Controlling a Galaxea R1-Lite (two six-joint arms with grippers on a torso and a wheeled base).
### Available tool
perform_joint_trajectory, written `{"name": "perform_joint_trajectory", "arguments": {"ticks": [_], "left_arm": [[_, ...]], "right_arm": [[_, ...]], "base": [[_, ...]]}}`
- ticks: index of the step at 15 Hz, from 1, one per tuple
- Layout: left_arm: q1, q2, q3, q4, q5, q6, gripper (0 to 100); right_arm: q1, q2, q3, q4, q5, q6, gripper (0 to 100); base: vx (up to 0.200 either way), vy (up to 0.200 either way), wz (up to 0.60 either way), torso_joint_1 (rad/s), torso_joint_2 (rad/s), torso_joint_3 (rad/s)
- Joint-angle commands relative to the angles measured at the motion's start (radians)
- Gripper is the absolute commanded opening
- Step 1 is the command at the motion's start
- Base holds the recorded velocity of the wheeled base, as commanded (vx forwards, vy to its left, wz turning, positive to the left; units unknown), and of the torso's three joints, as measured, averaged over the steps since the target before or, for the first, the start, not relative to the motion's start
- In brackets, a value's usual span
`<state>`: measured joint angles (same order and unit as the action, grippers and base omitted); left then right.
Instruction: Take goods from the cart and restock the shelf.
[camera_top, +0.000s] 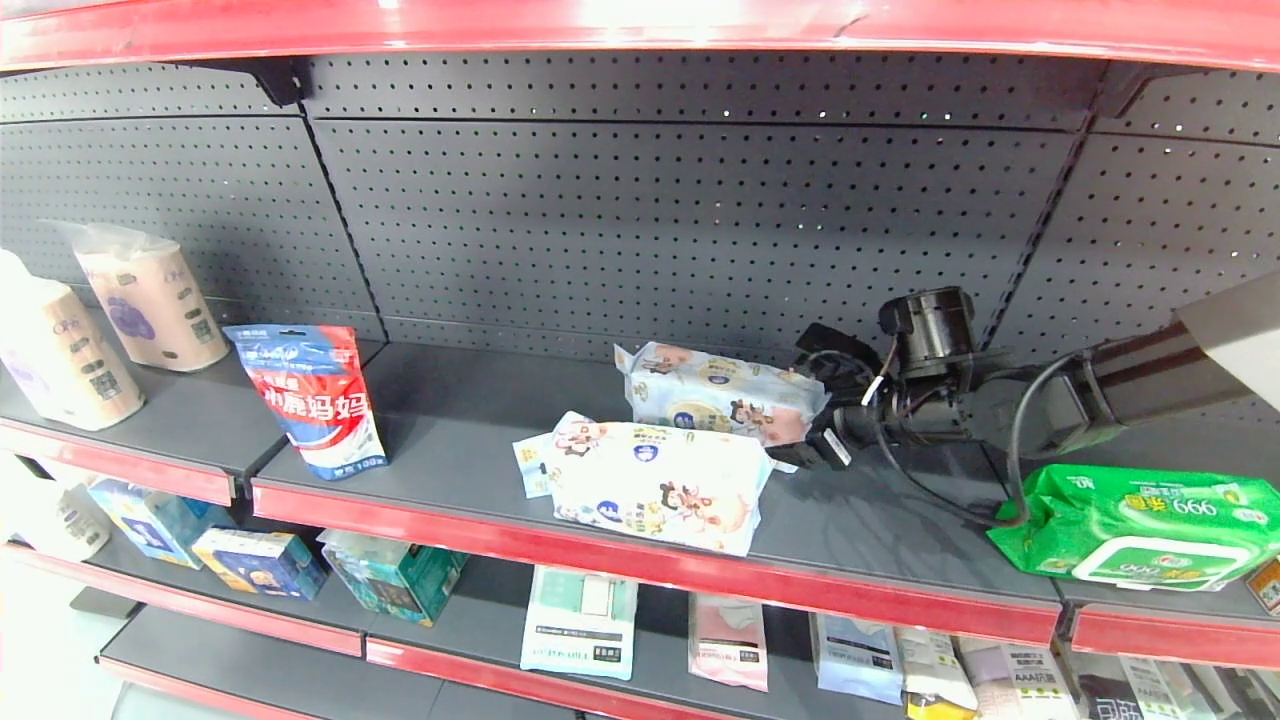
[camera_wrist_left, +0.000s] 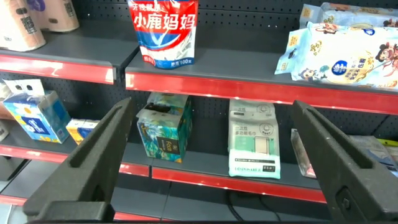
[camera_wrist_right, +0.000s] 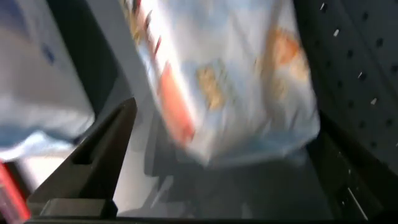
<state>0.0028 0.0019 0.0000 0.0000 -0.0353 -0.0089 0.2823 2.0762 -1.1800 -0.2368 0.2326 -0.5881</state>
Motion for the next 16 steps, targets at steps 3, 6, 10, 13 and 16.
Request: {"name": "perform_joint_trajectory", "arguments": {"ticks": [3, 6, 10, 13, 16], "left_arm": [[0.0, 0.0, 0.0, 0.0, 0.0, 0.0, 100], [0.0, 0.0, 0.0, 0.0, -0.001, 0.0, 100], [0.0, 0.0, 0.0, 0.0, 0.0, 0.0, 100], [0.0, 0.0, 0.0, 0.0, 0.0, 0.0, 100], [0.0, 0.0, 0.0, 0.0, 0.0, 0.0, 100]], "right_arm": [[-0.034, -0.044, 0.043, -0.018, 0.002, 0.014, 100], [-0.031, -0.044, 0.03, -0.03, 0.002, 0.021, 100], [-0.035, -0.028, -0.015, -0.03, 0.002, 0.019, 100], [-0.046, -0.008, -0.036, -0.03, 0.002, 0.01, 100], [-0.045, -0.004, -0.036, -0.032, 0.002, 0.004, 100]], "base": [[0.0, 0.0, 0.0, 0.0, 0.0, 0.0], [0.0, 0.0, 0.0, 0.0, 0.0, 0.0], [0.0, 0.0, 0.0, 0.0, 0.0, 0.0], [0.0, 0.0, 0.0, 0.0, 0.0, 0.0], [0.0, 0.0, 0.0, 0.0, 0.0, 0.0]]}}
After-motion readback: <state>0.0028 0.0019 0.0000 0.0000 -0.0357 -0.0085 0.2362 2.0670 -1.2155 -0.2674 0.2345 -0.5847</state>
